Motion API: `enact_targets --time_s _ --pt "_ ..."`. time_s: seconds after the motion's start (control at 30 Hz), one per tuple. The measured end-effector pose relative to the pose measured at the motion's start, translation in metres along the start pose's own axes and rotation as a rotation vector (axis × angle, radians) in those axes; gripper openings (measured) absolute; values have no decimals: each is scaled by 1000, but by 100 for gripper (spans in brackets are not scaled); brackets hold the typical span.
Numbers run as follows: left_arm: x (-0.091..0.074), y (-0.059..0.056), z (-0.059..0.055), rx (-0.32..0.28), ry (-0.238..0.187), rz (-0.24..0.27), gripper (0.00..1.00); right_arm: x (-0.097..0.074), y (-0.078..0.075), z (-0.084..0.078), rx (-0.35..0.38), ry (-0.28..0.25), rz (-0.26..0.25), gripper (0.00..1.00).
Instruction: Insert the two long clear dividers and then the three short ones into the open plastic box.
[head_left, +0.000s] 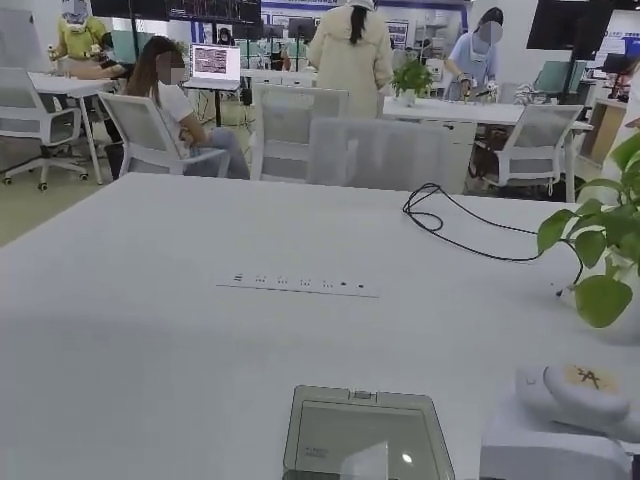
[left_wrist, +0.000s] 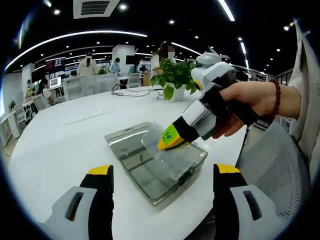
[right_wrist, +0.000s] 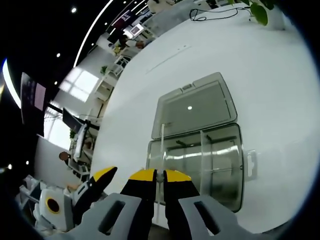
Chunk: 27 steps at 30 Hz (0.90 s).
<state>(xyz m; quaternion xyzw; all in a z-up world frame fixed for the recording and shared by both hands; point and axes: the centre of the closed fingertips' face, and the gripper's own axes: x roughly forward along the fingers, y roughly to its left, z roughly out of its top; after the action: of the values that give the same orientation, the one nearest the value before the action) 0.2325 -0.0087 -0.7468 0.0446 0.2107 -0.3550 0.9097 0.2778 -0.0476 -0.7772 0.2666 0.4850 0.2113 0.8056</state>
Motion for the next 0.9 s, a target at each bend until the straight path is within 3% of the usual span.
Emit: enact_targets --time_s 0.33,0.67,0.9 --pt "5 -2 4 6 -30 -47 100 5 -10 -4 -17 84 -76 6" --pt "9 1 2 4 -22 -62 100 14 -14 -5 -31 134 -119 6" --pt "9 1 3 -10 -33 -68 100 19 -15 -8 -28 154 -122 6"
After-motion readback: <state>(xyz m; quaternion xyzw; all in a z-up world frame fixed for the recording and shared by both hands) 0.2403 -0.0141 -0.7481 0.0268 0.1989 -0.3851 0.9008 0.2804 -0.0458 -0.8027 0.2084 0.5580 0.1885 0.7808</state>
